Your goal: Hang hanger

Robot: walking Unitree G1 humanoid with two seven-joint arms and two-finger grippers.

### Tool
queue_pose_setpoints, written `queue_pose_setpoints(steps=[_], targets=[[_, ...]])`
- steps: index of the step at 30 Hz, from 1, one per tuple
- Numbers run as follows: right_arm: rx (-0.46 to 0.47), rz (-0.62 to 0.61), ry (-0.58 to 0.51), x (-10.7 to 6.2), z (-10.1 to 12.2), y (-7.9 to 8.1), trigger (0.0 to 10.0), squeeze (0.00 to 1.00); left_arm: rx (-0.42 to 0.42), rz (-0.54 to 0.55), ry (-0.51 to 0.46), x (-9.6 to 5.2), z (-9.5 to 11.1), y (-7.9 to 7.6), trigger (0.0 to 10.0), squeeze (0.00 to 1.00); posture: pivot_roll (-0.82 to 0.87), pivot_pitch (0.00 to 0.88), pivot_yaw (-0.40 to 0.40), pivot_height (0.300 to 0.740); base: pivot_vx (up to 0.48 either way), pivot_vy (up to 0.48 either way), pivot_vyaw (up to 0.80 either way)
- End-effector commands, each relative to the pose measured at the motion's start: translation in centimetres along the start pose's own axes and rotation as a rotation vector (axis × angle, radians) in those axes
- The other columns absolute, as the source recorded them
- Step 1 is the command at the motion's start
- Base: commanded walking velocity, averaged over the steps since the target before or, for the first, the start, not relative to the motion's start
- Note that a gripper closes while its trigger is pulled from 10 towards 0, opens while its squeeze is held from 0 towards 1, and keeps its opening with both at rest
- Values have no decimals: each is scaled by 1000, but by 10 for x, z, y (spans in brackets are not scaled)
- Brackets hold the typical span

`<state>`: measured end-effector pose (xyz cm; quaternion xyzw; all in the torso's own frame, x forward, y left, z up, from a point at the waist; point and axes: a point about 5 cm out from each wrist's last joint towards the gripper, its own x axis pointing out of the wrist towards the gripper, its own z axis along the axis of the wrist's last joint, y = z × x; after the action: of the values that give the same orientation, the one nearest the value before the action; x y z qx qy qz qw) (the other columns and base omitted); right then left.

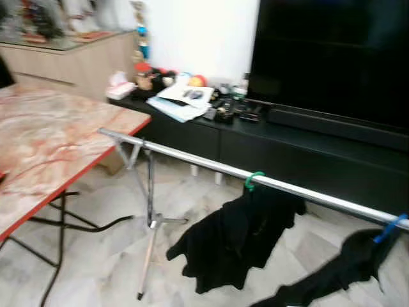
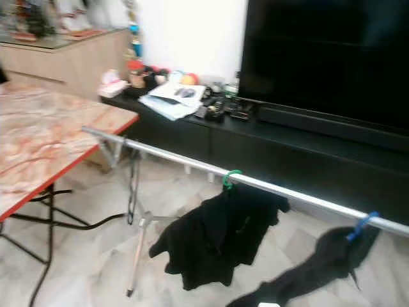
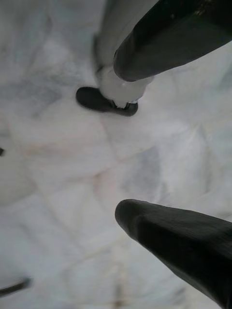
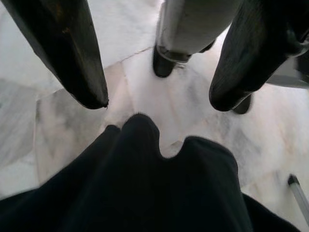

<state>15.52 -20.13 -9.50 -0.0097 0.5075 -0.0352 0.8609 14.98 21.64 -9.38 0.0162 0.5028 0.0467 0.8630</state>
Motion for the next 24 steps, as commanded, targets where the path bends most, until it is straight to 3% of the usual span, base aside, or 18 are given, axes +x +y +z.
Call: queue_pose_setpoints(steps=[1,13,24], targets=[[-2,22,-2,1,4,7,10000,0,-6,27,7,-1,-1,6,10000,0,86,0,-26,740,0,0,800],[15,20,-7,2,7,7,10000,0,9,38,34,-1,-6,7,10000,0,86,0,-21,740,0,0,792],[70,18,7,0,0,4,10000,0,12,27,42,-2,-11,6,10000,0,84,0,-15,740,0,0,0]])
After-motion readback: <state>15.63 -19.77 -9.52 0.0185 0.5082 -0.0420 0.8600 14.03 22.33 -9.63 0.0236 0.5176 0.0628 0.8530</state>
